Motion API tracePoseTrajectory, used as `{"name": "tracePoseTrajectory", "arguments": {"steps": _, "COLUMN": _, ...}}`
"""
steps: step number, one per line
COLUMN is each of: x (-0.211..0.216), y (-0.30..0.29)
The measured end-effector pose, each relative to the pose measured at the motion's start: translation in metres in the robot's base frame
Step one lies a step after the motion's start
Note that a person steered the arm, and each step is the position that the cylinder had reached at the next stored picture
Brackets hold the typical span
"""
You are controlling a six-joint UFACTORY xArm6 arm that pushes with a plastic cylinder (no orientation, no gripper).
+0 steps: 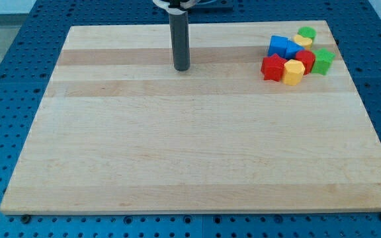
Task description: Move the red blocks to the bottom left of the cube
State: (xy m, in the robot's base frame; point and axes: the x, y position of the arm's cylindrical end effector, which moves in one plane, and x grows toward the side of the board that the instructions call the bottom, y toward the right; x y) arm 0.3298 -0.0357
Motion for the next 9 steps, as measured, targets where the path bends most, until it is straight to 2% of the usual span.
{"name": "tracePoseTrajectory", "arguments": {"steps": 3, "x": 0.0, "y": 0.0}}
{"name": "tracePoseTrajectory", "arguments": {"steps": 5, "x": -0.064, "y": 0.0}}
{"name": "tracePoseTrajectory", "arguments": {"steps": 6, "x": -0.056, "y": 0.001}}
{"name": "tracePoseTrajectory", "arguments": {"steps": 7, "x": -0.001, "y": 0.014}}
{"name": "tracePoseTrajectory", "arguments": {"steps": 9, "x": 0.036, "y": 0.058}}
